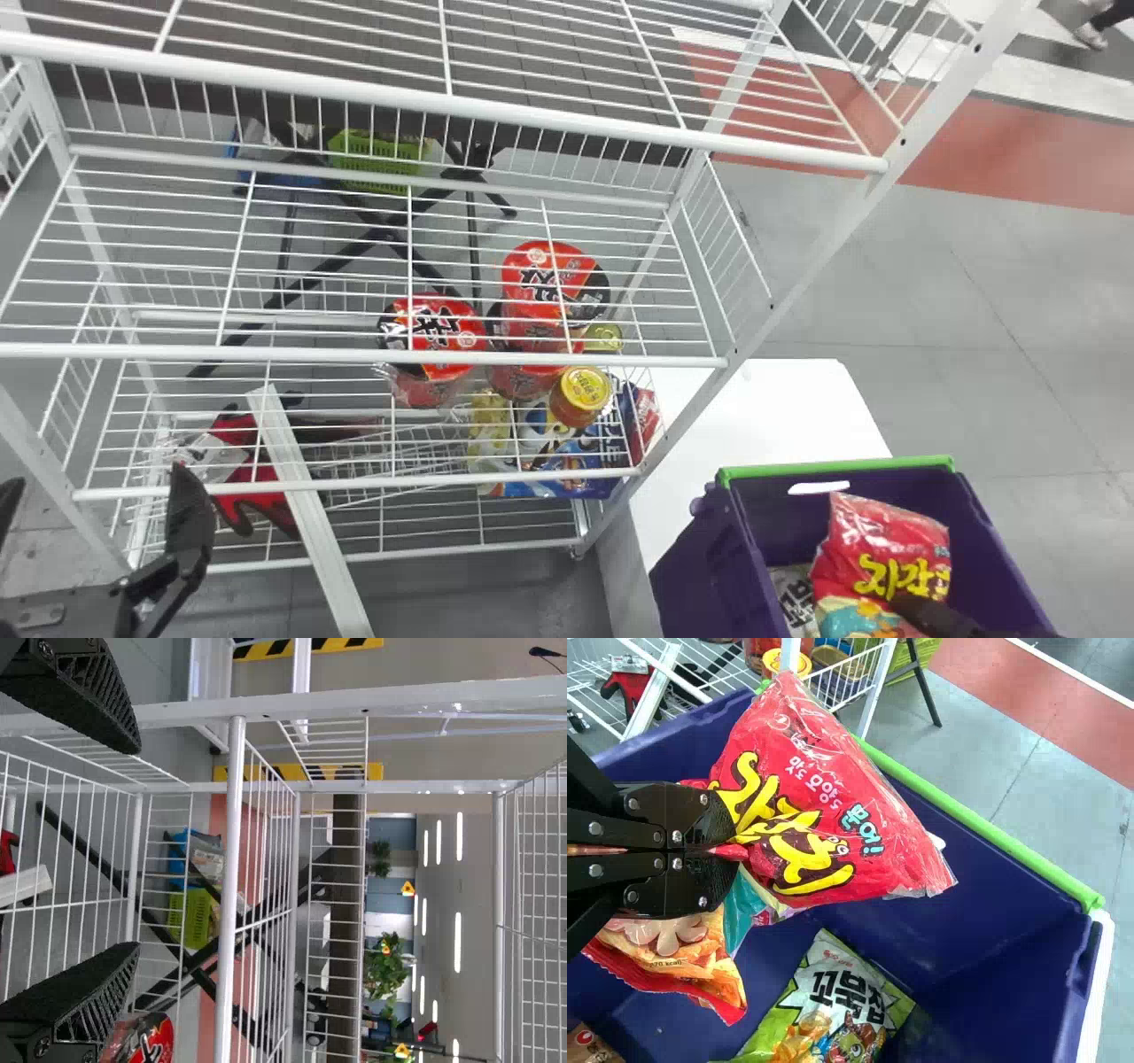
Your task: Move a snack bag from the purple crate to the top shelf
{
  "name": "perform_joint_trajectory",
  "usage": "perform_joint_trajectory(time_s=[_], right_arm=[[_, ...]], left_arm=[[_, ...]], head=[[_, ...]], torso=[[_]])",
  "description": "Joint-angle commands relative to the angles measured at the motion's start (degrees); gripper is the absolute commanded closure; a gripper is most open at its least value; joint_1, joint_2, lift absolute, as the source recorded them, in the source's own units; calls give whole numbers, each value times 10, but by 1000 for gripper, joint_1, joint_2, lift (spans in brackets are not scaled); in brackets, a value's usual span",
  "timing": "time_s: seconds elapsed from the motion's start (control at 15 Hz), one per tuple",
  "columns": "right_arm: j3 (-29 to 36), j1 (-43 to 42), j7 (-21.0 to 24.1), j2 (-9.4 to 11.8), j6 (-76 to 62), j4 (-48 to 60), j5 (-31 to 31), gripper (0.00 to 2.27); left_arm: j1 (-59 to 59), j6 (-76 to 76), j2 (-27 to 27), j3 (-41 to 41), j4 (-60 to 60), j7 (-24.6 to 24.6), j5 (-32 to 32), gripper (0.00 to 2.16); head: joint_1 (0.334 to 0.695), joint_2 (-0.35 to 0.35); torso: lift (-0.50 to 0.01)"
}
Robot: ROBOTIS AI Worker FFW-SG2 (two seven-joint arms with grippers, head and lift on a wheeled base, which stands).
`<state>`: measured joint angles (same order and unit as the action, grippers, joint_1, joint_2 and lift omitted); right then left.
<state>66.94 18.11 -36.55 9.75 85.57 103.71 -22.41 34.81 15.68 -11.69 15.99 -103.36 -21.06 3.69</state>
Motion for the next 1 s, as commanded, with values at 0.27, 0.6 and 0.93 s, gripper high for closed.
perform_joint_trajectory(time_s=[0.27,0.6,0.93], right_arm=[[15,13,-3,-3,0,-2,-22,2223],[27,24,-8,-11,0,4,-38,2223],[34,37,-12,-15,0,8,-55,2219]], left_arm=[[4,2,0,5,-4,0,-2,-2],[6,7,-2,4,-5,0,-2,-2],[10,9,-4,4,-12,0,-2,-2]], head=[[695,-350],[695,-350],[695,-350]], torso=[[-301],[-281],[-262]])
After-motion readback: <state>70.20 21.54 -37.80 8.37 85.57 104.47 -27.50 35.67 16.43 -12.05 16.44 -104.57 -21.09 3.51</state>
